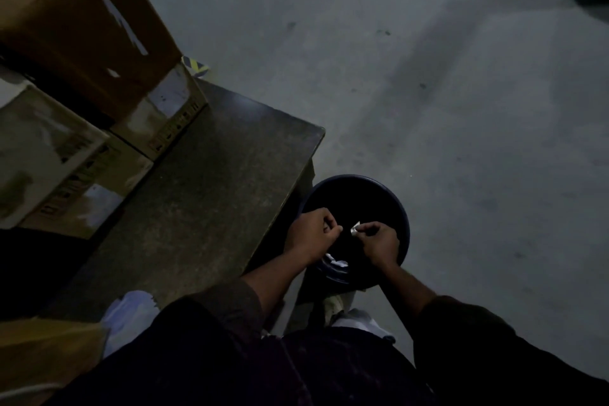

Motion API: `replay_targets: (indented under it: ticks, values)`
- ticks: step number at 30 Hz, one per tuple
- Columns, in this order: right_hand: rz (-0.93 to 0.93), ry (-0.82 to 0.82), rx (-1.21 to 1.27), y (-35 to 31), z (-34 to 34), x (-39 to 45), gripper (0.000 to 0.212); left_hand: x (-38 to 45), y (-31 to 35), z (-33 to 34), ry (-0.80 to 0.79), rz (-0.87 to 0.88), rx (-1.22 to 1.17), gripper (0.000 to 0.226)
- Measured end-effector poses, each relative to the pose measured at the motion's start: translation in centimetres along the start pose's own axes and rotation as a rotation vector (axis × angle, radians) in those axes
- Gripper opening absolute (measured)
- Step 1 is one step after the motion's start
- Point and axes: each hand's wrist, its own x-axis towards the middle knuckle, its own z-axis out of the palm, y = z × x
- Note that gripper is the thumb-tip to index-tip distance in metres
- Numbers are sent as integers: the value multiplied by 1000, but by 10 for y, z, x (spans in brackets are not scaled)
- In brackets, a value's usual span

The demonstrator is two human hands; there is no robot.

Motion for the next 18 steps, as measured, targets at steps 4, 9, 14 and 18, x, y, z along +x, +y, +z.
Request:
replay_targets:
  ticks: [4,9,14,18]
  values:
    - [-39,-22,-10,-5,6,-1,13,0,-4,-4,14,3,-2,16]
    - [-82,-7,-28,-13,9,-6,10,-3,-10,-9,42,17,-35,16]
    - [-229,-80,23,-40,17,-27,7,-7,-17,-21,99,8,-133,16]
    - [-416,-215,76,-75,35,-54,8,-19,-32,-45,229,-59,-236,23]
